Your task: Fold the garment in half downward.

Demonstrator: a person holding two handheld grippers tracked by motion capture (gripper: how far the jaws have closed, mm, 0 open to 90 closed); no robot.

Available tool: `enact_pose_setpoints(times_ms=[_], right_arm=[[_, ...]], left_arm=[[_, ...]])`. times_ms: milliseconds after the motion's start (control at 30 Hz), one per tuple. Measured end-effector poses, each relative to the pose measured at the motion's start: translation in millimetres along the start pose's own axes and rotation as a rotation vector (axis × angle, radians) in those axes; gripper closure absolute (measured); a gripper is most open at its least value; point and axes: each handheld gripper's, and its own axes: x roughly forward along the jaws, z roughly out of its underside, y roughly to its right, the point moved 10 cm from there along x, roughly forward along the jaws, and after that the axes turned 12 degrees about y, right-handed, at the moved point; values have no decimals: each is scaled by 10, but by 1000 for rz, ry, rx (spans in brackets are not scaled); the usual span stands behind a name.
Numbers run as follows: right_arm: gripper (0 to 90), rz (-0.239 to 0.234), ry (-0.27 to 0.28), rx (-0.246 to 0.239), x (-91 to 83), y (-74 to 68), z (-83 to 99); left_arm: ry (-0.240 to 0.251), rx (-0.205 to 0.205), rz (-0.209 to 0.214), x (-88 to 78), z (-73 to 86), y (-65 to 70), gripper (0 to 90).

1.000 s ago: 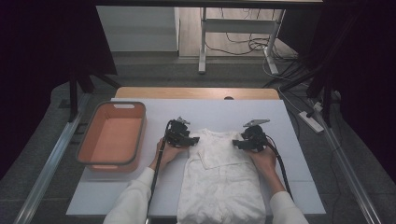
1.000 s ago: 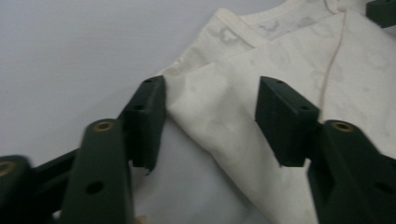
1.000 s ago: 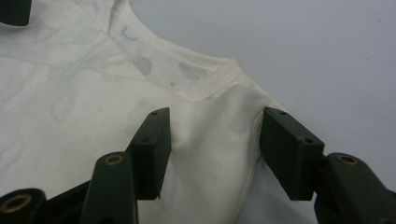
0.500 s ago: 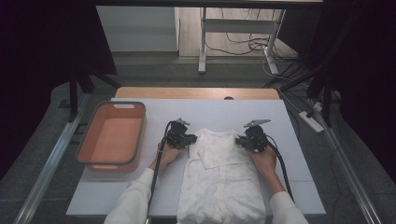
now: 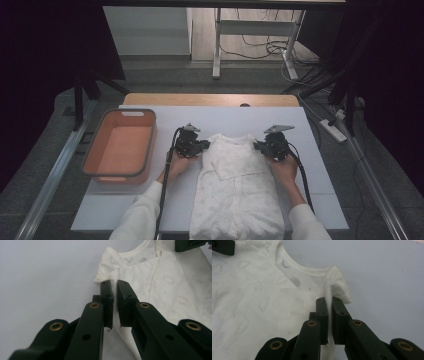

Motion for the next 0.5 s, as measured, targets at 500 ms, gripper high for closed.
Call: enact_pose_setpoints(times_ms=[500], right_arm=[[850,-14,66,1,-108,-39,-179]], left_arm=[[57,1,0,-132,-130,9,827]])
